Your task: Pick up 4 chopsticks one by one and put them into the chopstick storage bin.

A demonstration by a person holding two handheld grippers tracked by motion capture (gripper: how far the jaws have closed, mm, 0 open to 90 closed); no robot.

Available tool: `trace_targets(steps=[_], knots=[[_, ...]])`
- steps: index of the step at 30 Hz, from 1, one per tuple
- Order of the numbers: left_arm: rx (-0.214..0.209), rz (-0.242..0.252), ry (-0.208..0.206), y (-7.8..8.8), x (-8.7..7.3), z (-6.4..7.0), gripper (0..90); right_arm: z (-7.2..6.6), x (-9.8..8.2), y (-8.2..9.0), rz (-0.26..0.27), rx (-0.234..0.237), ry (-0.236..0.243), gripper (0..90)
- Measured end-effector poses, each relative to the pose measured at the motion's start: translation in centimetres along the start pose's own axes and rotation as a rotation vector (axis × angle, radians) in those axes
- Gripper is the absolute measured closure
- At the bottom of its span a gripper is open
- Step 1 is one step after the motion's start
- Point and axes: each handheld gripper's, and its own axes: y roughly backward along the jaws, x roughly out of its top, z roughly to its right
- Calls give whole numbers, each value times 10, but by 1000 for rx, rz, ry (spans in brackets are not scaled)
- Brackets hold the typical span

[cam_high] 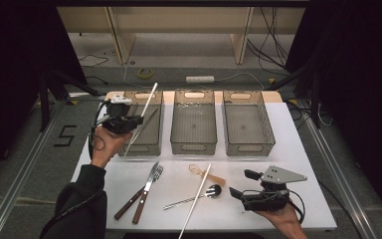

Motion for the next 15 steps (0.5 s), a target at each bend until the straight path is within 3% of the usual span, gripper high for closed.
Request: trace_targets(steps=[11,15], knots=[[47,9,45,-12,14,-28,846,0,-1,-1,-5,6,-1,206],[69,1,42,-20,18,-33,846,-2,0,-2,-7,11,5,205]])
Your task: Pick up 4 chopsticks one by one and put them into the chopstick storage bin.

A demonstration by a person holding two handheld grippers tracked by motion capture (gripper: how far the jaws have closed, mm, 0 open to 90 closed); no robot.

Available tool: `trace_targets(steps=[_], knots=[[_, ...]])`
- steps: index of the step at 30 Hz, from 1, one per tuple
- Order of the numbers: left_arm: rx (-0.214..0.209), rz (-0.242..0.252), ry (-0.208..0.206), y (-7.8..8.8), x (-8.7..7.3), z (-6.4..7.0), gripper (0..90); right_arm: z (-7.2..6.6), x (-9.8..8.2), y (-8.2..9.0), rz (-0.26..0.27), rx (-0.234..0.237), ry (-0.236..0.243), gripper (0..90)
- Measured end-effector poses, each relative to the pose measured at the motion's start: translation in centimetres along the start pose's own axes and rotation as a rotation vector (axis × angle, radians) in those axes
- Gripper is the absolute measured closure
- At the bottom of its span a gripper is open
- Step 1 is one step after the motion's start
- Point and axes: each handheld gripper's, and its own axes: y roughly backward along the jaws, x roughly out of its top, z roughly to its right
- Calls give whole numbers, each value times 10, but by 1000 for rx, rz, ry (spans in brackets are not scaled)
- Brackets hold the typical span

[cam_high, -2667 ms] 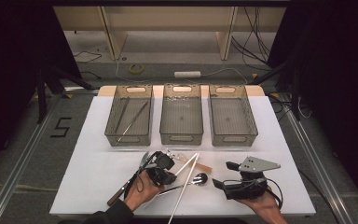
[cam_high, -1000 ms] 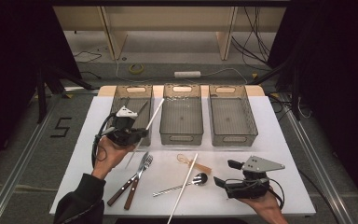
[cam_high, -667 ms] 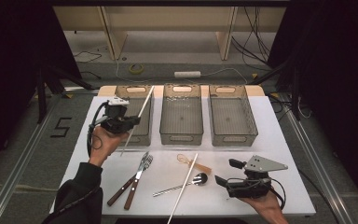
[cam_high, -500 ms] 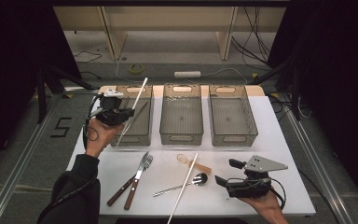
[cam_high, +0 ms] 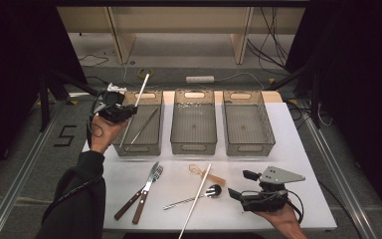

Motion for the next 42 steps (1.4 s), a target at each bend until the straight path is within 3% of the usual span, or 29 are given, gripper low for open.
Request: trace_targets(steps=[10,23,32,37,42], knots=[[38,13,21,-19,4,-13,846,1,-1,0,-5,4,0,205],[57,-11,22,-40,-19,-20,844,0,-1,-1,-3,11,4,206],[76,-8,-4,-45,-26,-18,841,-1,-1,-1,-10,16,10,207],[73,-49,-36,-51,-30,-16,839,-1,-1,-1,-8,16,10,206],[80,-65,-38,-55,-33,-16,834,-1,-1,-1,-13,17,12,207]])
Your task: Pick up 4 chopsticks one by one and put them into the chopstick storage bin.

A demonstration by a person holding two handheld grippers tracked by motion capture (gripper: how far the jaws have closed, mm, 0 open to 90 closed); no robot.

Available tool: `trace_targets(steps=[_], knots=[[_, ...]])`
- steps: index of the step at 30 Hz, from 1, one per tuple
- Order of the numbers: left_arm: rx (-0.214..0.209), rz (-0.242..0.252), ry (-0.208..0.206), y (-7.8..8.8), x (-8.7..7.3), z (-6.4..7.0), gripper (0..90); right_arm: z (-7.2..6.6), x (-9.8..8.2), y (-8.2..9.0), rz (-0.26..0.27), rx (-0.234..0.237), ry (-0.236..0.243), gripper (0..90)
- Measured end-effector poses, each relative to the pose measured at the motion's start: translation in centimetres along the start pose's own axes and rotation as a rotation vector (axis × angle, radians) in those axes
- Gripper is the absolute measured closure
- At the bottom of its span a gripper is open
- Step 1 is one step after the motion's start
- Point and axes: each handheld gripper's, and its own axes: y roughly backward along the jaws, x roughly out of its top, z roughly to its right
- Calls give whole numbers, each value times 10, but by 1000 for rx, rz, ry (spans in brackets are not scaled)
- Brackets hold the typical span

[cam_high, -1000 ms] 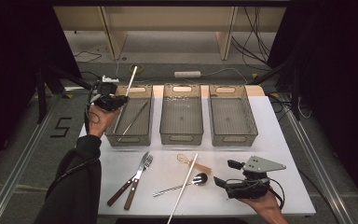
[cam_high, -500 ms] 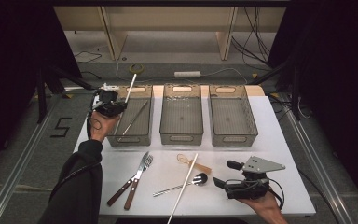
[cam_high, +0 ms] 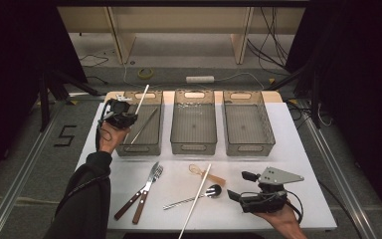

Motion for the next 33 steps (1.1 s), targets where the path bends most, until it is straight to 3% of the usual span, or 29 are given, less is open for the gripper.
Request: trace_targets(steps=[6,12,14,15,21,27,28,33], knots=[[11,-26,12,-3,-5,-3,827,0,0,0,0,3,-2,207],[20,-39,41,-2,-6,-6,736,0,0,-1,0,3,-2,207],[-8,-44,60,1,-5,-5,702,0,0,-1,1,2,-2,207],[-27,-52,72,3,-5,-4,639,0,0,0,1,2,-3,207],[-95,-71,110,22,-7,13,493,0,0,0,2,0,-2,207],[-153,-61,118,47,-13,32,376,0,1,0,-1,-3,-3,207],[-161,-37,129,52,-15,36,368,0,1,0,4,-3,0,207],[-198,-52,104,65,-24,55,324,-1,1,1,7,-5,-3,206]])
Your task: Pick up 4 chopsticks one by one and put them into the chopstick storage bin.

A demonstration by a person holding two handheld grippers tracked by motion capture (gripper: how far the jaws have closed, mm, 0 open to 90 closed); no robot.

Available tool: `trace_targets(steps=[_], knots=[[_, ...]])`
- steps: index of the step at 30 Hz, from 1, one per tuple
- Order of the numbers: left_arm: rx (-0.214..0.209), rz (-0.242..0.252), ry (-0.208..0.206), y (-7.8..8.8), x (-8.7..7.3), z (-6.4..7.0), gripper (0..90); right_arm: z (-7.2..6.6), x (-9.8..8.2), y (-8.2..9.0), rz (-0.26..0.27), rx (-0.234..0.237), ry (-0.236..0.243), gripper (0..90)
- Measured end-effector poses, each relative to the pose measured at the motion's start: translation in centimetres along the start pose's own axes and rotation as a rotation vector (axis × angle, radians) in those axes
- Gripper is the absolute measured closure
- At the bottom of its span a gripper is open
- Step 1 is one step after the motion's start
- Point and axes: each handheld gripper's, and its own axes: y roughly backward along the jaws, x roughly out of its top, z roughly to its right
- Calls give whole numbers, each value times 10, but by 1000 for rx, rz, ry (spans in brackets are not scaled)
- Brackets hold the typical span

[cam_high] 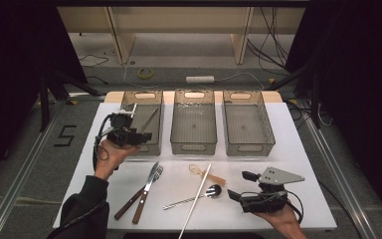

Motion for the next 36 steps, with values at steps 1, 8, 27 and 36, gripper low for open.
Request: trace_targets(steps=[1,8,27,36], knots=[[-10,-11,-11,1,-2,5,315,0,0,0,0,-1,2,206],[-57,-22,-67,5,-12,36,280,0,0,1,3,-9,0,206],[-132,-129,-170,-7,-58,96,225,-2,1,0,-7,-8,3,206],[-182,-174,-206,-18,-74,119,224,-2,0,-1,-10,-8,1,206]])
